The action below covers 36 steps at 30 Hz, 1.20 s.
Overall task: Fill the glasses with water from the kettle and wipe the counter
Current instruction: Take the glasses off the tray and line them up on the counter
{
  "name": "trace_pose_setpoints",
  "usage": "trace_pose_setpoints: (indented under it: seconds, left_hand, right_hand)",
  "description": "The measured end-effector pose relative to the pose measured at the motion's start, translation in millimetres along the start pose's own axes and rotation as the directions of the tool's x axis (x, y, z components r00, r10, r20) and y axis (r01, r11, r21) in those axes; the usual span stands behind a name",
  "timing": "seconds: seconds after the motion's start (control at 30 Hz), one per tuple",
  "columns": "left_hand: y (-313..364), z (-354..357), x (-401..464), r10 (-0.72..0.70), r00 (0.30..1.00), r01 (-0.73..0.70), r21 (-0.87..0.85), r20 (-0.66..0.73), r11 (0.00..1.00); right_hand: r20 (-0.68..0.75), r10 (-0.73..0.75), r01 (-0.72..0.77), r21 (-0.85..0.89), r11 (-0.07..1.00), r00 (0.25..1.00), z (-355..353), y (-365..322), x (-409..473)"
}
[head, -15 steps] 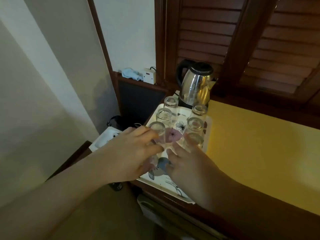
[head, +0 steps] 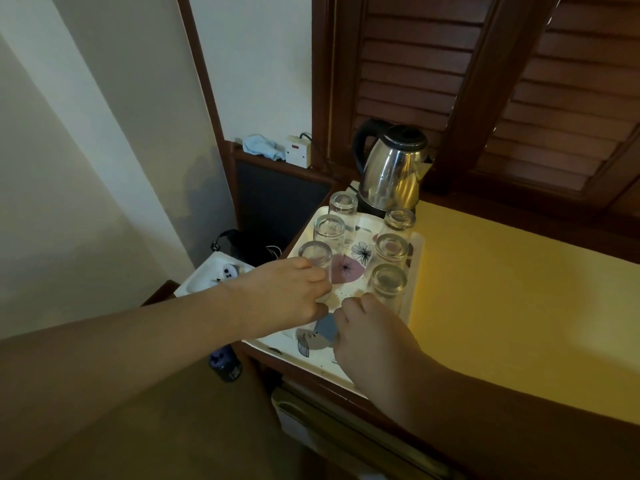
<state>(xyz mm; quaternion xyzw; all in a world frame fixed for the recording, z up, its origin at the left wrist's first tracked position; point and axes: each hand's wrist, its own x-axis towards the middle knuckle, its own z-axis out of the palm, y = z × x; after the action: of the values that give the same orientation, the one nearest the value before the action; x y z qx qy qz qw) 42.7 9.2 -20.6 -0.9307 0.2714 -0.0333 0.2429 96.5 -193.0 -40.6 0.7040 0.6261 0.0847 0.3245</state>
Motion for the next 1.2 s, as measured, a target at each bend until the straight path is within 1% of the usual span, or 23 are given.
trace_pose_setpoints:
  seconds: [0.07, 0.13, 0.2, 0.27, 0.33, 0.37, 0.4, 0.43, 0.5, 0.57, 0.6, 0.67, 0.73, 0.77, 0.87, 0.97, 1.07, 1.13, 1.2]
  left_hand:
    - [-2, 1, -2, -0.027, 0.999, 0.026, -0.045, -0.031, 0.999]
    - [-2, -1, -7, -0.067, 0.996, 0.063, -0.088, -0.05, 0.994]
    - [-3, -4, -15, -0.126, 0.988, 0.114, -0.128, -0.087, 0.985]
    - [-6, -10, -25, -0.211, 0.972, 0.193, -0.164, -0.1, 0.967]
    - [-10, -17, -36, -0.302, 0.946, 0.269, -0.235, -0.114, 0.934]
    - [-12, -21, -41, -0.353, 0.928, 0.304, -0.302, -0.122, 0.904]
    - [-14, -28, -46, -0.413, 0.901, 0.337, -0.385, -0.131, 0.859]
    - [-16, -33, -52, -0.48, 0.866, 0.368, -0.474, -0.137, 0.8]
    - [-16, -46, -60, -0.615, 0.776, 0.414, -0.625, -0.138, 0.662]
    - [-12, -57, -61, -0.743, 0.658, 0.422, -0.756, -0.124, 0.5]
    - [-10, -60, -58, -0.797, 0.593, 0.407, -0.812, -0.113, 0.418]
    - [-6, -64, -48, -0.873, 0.482, 0.35, -0.897, -0.076, 0.271]
    - [-5, -63, -36, -0.909, 0.414, 0.261, -0.952, -0.039, 0.16]
    - [-5, -60, -29, -0.916, 0.4, 0.218, -0.968, -0.031, 0.128]
    - [0, -63, -1, -0.925, 0.379, 0.082, -0.994, -0.031, 0.067]
    - [10, -73, 34, -0.918, 0.391, -0.056, -0.998, -0.059, 0.04]
    - [22, -82, 68, -0.899, 0.426, -0.153, -0.988, -0.097, 0.034]
    - [31, -90, 90, -0.893, 0.442, -0.197, -0.98, -0.083, -0.007]
    - [41, -101, 113, -0.877, 0.476, -0.188, -0.982, -0.06, -0.035]
  right_hand:
    - [-0.025, 0.03, -0.029, 0.038, 0.999, 0.999, -2, 7, -4]
    - [-0.163, 0.076, -0.059, 0.105, 0.993, 0.984, 0, 14, -10]
    - [-0.258, 0.176, -0.117, 0.229, 0.966, 0.95, -10, 24, -23]
    - [-0.238, 0.271, -0.161, 0.397, 0.904, 0.933, -11, 36, -38]
    - [-0.144, 0.342, -0.232, 0.494, 0.838, 0.929, -14, 49, -54]
    - [-0.117, 0.395, -0.269, 0.558, 0.785, 0.911, -16, 56, -63]
    - [-0.077, 0.442, -0.292, 0.648, 0.704, 0.894, -19, 63, -72]
    - [-0.039, 0.482, -0.297, 0.744, 0.599, 0.875, -21, 69, -80]
    - [0.031, 0.569, -0.268, 0.902, 0.338, 0.822, -25, 80, -94]
    - [0.063, 0.663, -0.182, 0.977, 0.112, 0.746, -25, 89, -104]
    - [0.082, 0.694, -0.13, 0.991, 0.017, 0.715, -24, 93, -107]
    - [0.127, 0.719, -0.03, 0.989, -0.147, 0.684, -22, 100, -109]
    - [0.156, 0.73, 0.078, 0.958, -0.275, 0.665, -17, 104, -109]
    - [0.169, 0.739, 0.138, 0.932, -0.335, 0.652, -14, 105, -110]
    - [0.191, 0.758, 0.296, 0.84, -0.455, 0.624, -5, 103, -109]
    - [0.238, 0.786, 0.406, 0.75, -0.522, 0.571, 5, 103, -112]
    - [0.26, 0.817, 0.499, 0.684, -0.532, 0.515, 21, 107, -124]
    - [0.276, 0.833, 0.533, 0.662, -0.527, 0.48, 32, 112, -138]
    - [0.289, 0.847, 0.554, 0.654, -0.516, 0.447, 44, 119, -153]
